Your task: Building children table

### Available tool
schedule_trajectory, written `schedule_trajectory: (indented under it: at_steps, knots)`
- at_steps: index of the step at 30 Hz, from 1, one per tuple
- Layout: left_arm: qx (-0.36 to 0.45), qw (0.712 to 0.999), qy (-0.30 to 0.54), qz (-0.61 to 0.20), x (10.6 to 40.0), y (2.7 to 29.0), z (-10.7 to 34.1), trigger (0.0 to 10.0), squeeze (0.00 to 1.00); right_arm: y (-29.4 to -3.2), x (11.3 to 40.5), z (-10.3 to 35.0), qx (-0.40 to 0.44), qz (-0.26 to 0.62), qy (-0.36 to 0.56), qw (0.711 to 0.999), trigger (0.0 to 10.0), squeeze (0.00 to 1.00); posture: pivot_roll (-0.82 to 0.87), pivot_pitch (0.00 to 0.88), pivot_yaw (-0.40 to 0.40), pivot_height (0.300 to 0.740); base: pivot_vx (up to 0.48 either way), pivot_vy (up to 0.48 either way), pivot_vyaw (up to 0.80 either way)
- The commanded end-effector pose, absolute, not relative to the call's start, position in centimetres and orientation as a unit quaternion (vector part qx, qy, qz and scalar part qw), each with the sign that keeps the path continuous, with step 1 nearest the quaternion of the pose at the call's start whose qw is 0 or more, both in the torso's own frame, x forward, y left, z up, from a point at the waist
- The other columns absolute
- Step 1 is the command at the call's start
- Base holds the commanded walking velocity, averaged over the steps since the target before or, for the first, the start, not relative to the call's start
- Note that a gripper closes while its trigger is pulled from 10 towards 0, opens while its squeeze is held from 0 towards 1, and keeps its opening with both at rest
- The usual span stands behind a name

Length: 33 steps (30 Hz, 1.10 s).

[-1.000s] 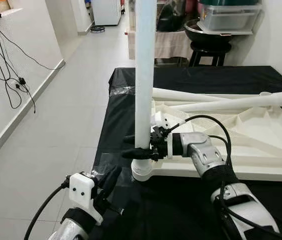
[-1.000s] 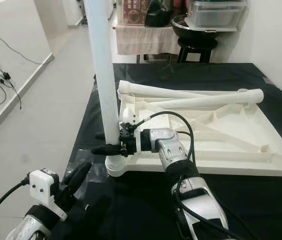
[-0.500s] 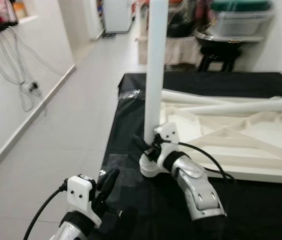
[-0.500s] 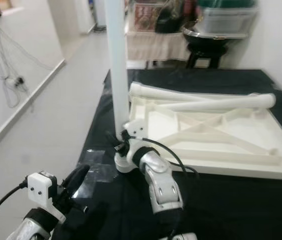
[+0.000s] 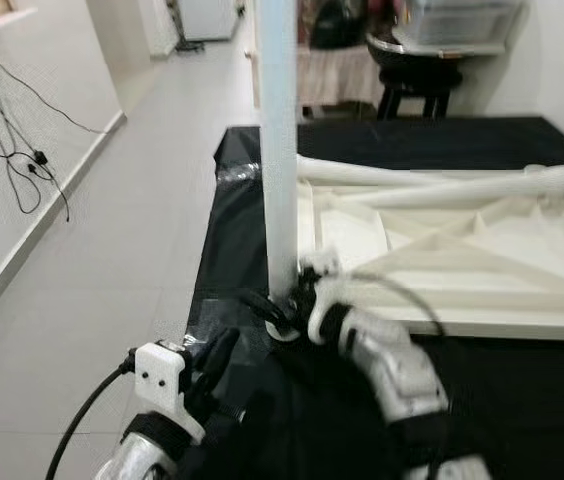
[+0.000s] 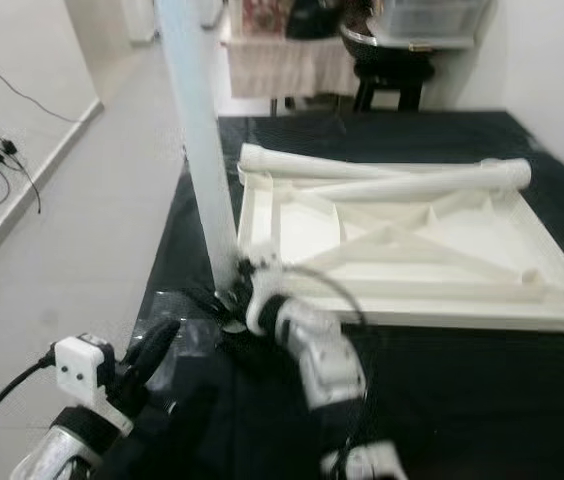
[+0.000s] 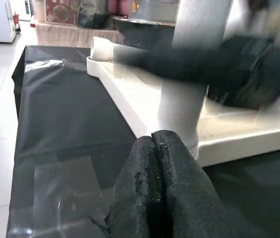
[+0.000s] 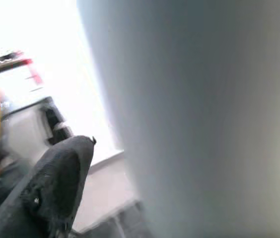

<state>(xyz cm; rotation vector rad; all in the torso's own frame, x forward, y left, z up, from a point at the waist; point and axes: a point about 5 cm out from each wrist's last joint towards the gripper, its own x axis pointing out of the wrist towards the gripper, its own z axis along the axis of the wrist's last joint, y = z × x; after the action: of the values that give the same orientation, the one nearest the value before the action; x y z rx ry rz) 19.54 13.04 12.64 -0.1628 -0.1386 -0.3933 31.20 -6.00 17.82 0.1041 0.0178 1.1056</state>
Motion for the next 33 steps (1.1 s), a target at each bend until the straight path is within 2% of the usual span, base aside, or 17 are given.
schedule_trajectory:
  at_steps: [1,2,3,4,5,7,9,16,17,18,26,28,30,31,32,33]
  knots:
    - [-0.082,0.976,-0.058,-0.195,19.4,13.2,12.3,10.0,0.00,-5.4,30.5,17.6,0.032,0.606,0.007,0.795,10.0,0.29,0.00,0.062,0.007,0.740,0.000,0.000,0.00]
    - [-0.082,0.976,-0.058,-0.195,19.4,13.2,12.3,10.0,0.00,-5.4,30.5,17.6,0.032,0.606,0.007,0.795,10.0,0.29,0.00,0.062,0.007,0.740,0.000,0.000,0.00]
    - [-0.082,0.976,-0.058,-0.195,19.4,13.2,12.3,10.0,0.00,-5.7,30.5,17.6,0.009,0.628,0.005,0.778,10.0,0.00,0.00,0.062,0.007,0.740,0.000,0.000,0.00]
    - [-0.082,0.976,-0.057,-0.195,19.4,13.2,12.2,10.0,0.00,-6.1,31.2,17.2,-0.019,0.652,0.020,0.758,10.0,0.00,0.01,0.053,0.006,0.740,0.000,0.000,0.00]
    - [-0.082,0.976,-0.057,-0.195,19.4,13.2,12.2,10.0,0.00,-6.1,31.2,17.2,-0.019,0.652,0.020,0.758,10.0,0.00,0.01,0.053,0.006,0.740,0.000,0.000,0.00]
    - [-0.082,0.976,-0.057,-0.195,19.5,13.2,12.1,10.0,0.00,-6.7,32.1,16.8,-0.045,0.680,0.048,0.730,10.0,0.00,0.01,0.051,0.007,0.740,0.000,0.000,0.00]
    - [-0.082,0.976,-0.057,-0.195,19.5,13.2,12.1,10.0,0.00,-7.0,32.3,16.7,-0.050,0.690,0.058,0.720,10.0,0.00,0.01,0.051,0.007,0.740,0.000,0.000,0.00]
    - [-0.082,0.976,-0.056,-0.195,19.5,13.1,12.0,10.0,0.00,-6.7,33.3,15.9,-0.038,0.693,0.089,0.715,10.0,0.00,0.01,0.042,0.004,0.740,0.000,0.000,0.00]
    - [-0.082,0.976,-0.056,-0.195,19.5,13.0,12.0,10.0,0.00,-6.7,33.3,15.8,-0.031,0.694,0.092,0.714,3.6,0.00,0.02,0.041,0.003,0.740,0.000,0.000,0.00]
    - [-0.082,0.976,-0.056,-0.195,19.4,13.0,12.0,10.0,0.00,-6.6,33.4,15.7,-0.024,0.691,0.093,0.717,0.0,0.00,0.02,0.041,0.003,0.740,0.000,0.000,0.00]
    - [-0.083,0.976,-0.056,-0.196,19.4,12.9,12.0,10.0,0.00,-7.6,33.3,15.5,-0.013,0.688,0.092,0.720,0.0,0.00,0.01,0.046,0.005,0.740,0.000,0.000,0.00]
    - [-0.083,0.975,-0.056,-0.196,19.4,12.9,12.1,10.0,0.00,-8.1,33.4,15.4,-0.018,0.679,0.091,0.728,0.0,0.00,0.01,0.048,0.006,0.740,0.000,0.000,0.00]
    - [-0.084,0.975,-0.057,-0.196,19.3,12.9,12.1,10.0,0.00,-9.0,33.8,14.9,-0.042,0.641,0.089,0.761,0.0,0.00,0.01,0.050,0.004,0.740,0.000,0.000,0.00]
    - [-0.084,0.975,-0.057,-0.196,19.3,12.9,12.1,10.0,0.00,-9.0,33.8,14.9,-0.042,0.641,0.089,0.761,0.0,0.00,0.01,0.050,0.004,0.740,0.000,0.000,0.00]
    - [-0.084,0.975,-0.057,-0.196,19.2,12.9,12.1,10.0,0.00,-9.0,33.4,14.1,-0.042,0.545,0.080,0.833,0.0,0.00,0.00,0.063,-0.002,0.740,0.000,0.000,0.00]
    - [-0.084,0.975,-0.057,-0.196,19.2,12.9,12.1,10.0,0.00,-9.0,33.4,14.1,-0.042,0.545,0.080,0.833,0.0,0.00,0.00,0.063,-0.002,0.740,0.000,0.000,0.00]
